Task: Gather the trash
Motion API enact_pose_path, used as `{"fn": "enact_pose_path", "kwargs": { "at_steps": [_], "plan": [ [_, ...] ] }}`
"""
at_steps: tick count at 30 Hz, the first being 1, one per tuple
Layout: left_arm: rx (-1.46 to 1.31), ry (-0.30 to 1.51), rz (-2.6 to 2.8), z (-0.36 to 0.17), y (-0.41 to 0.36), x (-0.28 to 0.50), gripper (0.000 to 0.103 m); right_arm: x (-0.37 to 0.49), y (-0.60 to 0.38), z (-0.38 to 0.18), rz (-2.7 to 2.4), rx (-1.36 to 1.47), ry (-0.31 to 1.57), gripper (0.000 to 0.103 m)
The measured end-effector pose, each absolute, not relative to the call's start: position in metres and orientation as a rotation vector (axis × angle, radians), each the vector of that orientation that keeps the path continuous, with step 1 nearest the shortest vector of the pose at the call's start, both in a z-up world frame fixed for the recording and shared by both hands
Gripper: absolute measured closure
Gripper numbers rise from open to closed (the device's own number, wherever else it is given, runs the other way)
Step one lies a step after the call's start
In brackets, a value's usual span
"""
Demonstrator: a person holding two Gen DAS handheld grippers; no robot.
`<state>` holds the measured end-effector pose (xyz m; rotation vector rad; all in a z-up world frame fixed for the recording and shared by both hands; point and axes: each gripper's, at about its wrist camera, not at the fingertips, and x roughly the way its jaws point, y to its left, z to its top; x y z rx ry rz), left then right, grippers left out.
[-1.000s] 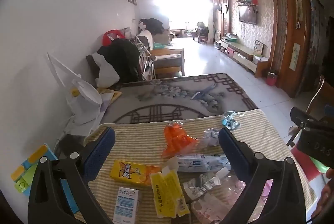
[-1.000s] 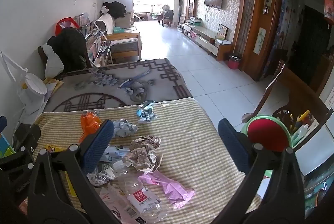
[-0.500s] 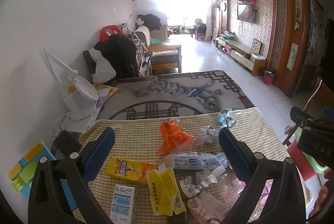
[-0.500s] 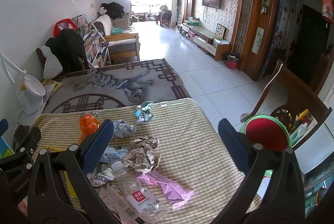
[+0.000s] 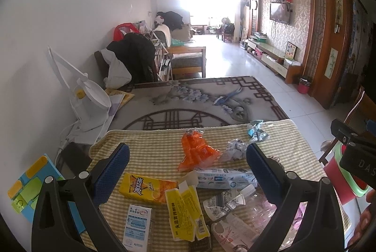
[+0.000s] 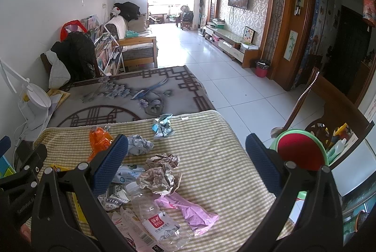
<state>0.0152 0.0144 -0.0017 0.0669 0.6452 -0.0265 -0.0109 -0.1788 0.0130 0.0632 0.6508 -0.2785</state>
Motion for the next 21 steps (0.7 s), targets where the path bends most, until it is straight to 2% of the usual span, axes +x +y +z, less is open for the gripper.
{"fn": "enact_pose_path", "kwargs": {
  "at_steps": [21],
  "plan": [
    [0.063, 0.648, -0.027, -0.0041, 0.0164, 0.0162, 0.008, -0.01, -0.1792, 0.0105, -0.274, 0.058, 0.655, 0.004]
  ]
}}
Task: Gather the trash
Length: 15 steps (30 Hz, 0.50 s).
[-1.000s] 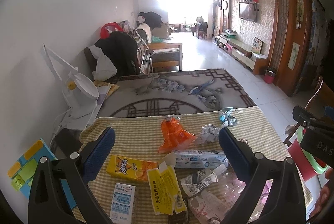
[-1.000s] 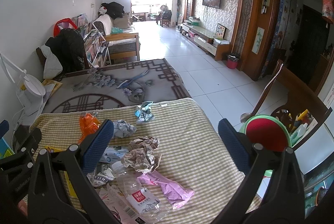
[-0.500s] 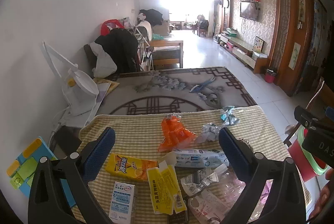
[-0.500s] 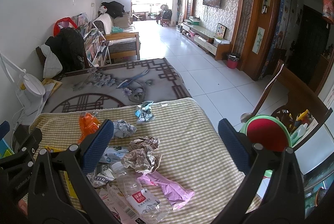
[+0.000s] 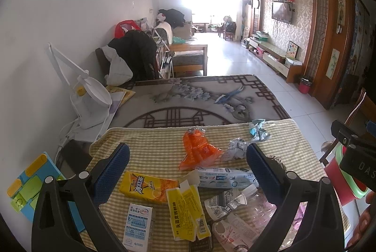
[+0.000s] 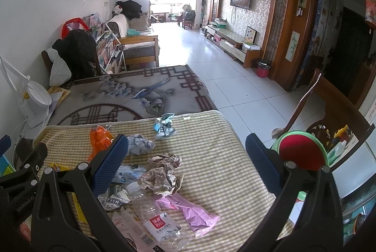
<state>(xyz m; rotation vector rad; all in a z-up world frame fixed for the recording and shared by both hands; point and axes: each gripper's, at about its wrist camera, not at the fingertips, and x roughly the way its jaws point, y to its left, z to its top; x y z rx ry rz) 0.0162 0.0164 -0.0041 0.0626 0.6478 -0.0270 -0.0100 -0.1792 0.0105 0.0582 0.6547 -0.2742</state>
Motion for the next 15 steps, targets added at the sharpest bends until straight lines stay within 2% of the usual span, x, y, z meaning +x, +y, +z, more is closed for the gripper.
{"fn": "enact_pose_path", "kwargs": {
  "at_steps": [15],
  "plan": [
    [-0.02, 0.675, -0.099, -0.017, 0.026, 0.017, 0.008, -0.007, -0.174, 0.006, -0.273, 0.053, 0.661, 0.004]
  ]
}}
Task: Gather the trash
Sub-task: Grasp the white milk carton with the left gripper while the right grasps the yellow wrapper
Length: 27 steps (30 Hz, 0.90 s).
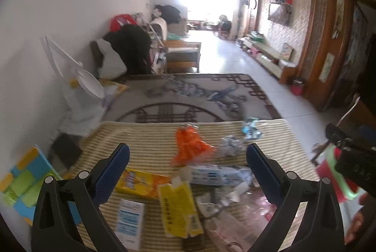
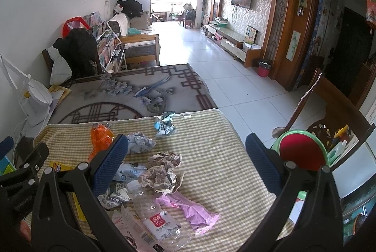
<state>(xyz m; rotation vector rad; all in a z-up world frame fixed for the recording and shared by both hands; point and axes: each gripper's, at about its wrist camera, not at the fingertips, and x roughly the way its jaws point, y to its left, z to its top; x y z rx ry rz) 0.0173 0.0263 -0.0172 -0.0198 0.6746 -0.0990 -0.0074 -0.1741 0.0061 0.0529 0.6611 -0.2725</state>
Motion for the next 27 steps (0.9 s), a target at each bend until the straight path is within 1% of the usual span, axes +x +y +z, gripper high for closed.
{"fn": "enact_pose_path", "kwargs": {
  "at_steps": [3, 7, 10, 14, 19, 22, 27],
  "plan": [
    [-0.025, 0.693, -0.108, -0.022, 0.031, 0.017, 0.008, -0.01, -0.172, 0.004, -0.271, 0.05, 0.665, 0.004],
    [0.15, 0.696, -0.032, -0.039, 0.04, 0.012, 0.008, -0.012, -0.175, 0.002, -0.268, 0.043, 0.668, 0.004],
    [0.204, 0.777, 0.012, -0.062, 0.062, 0.011, 0.008, -0.01, -0.178, -0.012, -0.229, 0.056, 0.704, 0.004],
    [0.157, 0.948, 0.049, -0.103, 0.101, 0.01, 0.009, -0.004, -0.171, -0.033, -0.132, 0.062, 0.779, 0.004],
    [0.112, 1.103, 0.065, -0.156, 0.118, 0.012, 0.01, 0.002, -0.134, -0.048, 0.101, 0.064, 0.831, 0.004],
    [0.075, 1.142, 0.062, -0.173, 0.122, 0.018, 0.01, 0.003, -0.117, -0.055, 0.214, 0.088, 0.849, 0.004],
    [0.036, 1.199, 0.053, -0.197, 0.122, 0.026, 0.01, 0.012, -0.099, -0.074, 0.335, 0.142, 0.932, 0.004]
  ]
}}
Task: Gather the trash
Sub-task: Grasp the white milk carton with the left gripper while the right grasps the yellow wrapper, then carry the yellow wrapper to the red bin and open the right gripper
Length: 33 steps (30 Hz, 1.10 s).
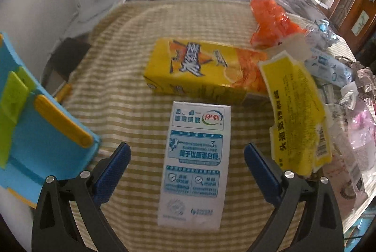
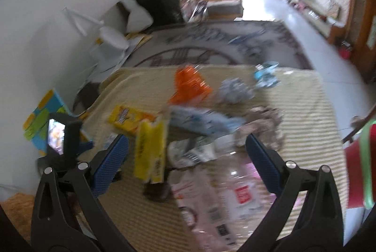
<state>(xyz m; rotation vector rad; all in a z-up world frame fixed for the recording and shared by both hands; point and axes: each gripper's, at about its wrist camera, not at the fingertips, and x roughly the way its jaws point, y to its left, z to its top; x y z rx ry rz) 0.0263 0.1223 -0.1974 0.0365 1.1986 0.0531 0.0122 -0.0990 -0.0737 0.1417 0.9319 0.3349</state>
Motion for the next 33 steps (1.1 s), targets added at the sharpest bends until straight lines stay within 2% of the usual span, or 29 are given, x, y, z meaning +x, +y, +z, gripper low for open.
{"fn": "enact_pose_path", "kwargs": {
  "at_steps": [2, 3, 4, 5, 6, 7, 10, 19, 21, 22, 26, 33],
  "plan": [
    [0.035, 1.208, 0.064, -0.205, 0.122, 0.026, 0.011, 0.019, -0.089, -0.084, 0.39, 0.167, 0.972, 0.009],
    [0.027, 1.214, 0.068, -0.208, 0.122, 0.025, 0.018, 0.027, -0.081, -0.092, 0.424, 0.178, 1.004, 0.01],
    [0.02, 1.219, 0.071, -0.211, 0.125, 0.024, 0.029, 0.032, -0.076, -0.099, 0.438, 0.178, 1.026, 0.012],
    [0.006, 1.226, 0.072, -0.213, 0.126, 0.024, 0.034, 0.04, -0.069, -0.108, 0.449, 0.17, 1.059, 0.012],
    [-0.019, 1.229, 0.064, -0.215, 0.131, 0.025, 0.046, 0.047, -0.062, -0.117, 0.458, 0.16, 1.088, 0.013],
    [-0.045, 1.225, 0.057, -0.214, 0.134, 0.024, 0.054, 0.05, -0.057, -0.123, 0.465, 0.157, 1.105, 0.016],
    [-0.064, 1.195, 0.078, -0.205, 0.142, 0.02, 0.054, 0.065, -0.043, -0.143, 0.48, 0.159, 1.169, 0.027],
    [-0.113, 1.073, 0.135, -0.165, 0.162, 0.009, 0.054, 0.092, 0.005, -0.18, 0.475, 0.014, 1.245, 0.029],
    [-0.117, 1.062, 0.137, -0.16, 0.162, 0.01, 0.054, 0.093, 0.012, -0.182, 0.491, -0.019, 1.25, 0.043],
    [-0.122, 1.057, 0.134, -0.158, 0.162, 0.011, 0.054, 0.093, 0.012, -0.181, 0.495, -0.019, 1.25, 0.059],
    [-0.129, 1.042, 0.111, -0.156, 0.161, 0.014, 0.054, 0.09, -0.003, -0.166, 0.505, 0.045, 1.197, 0.061],
    [-0.088, 0.981, 0.003, -0.13, 0.122, 0.02, 0.054, 0.057, -0.071, -0.095, 0.474, 0.183, 1.01, 0.061]
  ]
}}
